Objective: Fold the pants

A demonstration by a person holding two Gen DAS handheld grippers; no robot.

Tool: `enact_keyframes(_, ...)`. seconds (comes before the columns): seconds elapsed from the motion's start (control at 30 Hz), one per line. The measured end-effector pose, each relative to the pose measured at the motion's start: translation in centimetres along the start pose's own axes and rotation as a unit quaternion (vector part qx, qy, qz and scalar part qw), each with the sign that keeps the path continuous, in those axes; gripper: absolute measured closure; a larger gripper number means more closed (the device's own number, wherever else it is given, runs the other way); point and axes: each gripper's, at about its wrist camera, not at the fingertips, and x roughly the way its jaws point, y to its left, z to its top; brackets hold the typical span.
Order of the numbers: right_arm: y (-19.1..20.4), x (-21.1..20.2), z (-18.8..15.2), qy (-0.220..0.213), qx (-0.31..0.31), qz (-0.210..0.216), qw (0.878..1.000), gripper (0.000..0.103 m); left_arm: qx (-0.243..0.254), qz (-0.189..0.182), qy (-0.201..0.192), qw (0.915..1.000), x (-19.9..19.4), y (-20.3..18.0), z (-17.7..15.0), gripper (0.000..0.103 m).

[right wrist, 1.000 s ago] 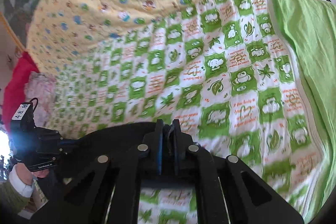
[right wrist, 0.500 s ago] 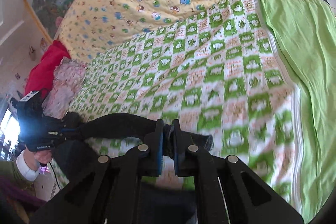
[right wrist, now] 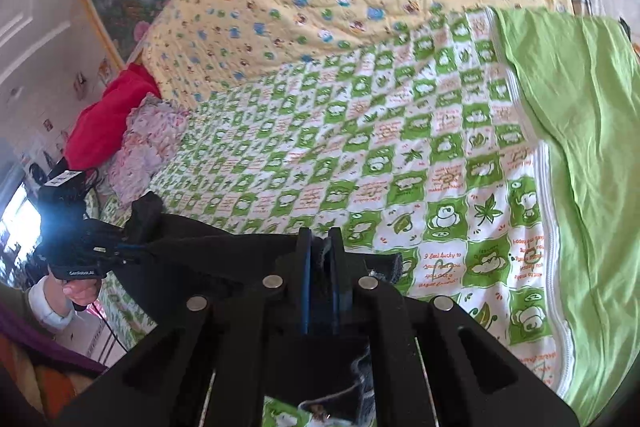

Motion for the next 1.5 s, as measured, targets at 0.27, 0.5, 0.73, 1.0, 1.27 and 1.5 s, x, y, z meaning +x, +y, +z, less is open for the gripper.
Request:
enact_keyframes(0.27,0.7,-1.2,-3.7,0.022,-0.015,-0.005,1.000,0.094,-0.010,-0.012,0.012,0.9998,0.7,-1.5,-2.9,0.098)
enact_keyframes(0.5,-0.3,-0.6,-6.7,0.051,0.002,-0.026,0.998,0.094,0.002,-0.013,0.023,0.9997,1.5,-2.6,-4.4,0.098)
enact_keyframes(0.73,-0.3,-0.1,-7.6,0.070,-0.004,-0.052,0.996,0.093,-0.007,-0.024,0.043,0.9987,3.3,-2.4,-5.5,0.089)
enact_keyframes(1.0,0.8,-2.2,-7.3,0.044,0.008,-0.096,0.994,0.050,-0.013,-0.038,0.056,0.9977,4.5,-2.6,-7.0,0.079)
enact_keyframes(1.27,5.0,-3.8,-5.6,-0.020,0.015,-0.050,0.998,0.050,-0.042,-0.045,0.035,0.9975,2.3,-1.7,-7.4,0.073)
enact_keyframes(1.5,10.2,1.8,-5.1,0.012,-0.014,0.025,1.000,0.049,-0.082,-0.023,0.002,0.9964,-1.3,1.1,-8.6,0.070)
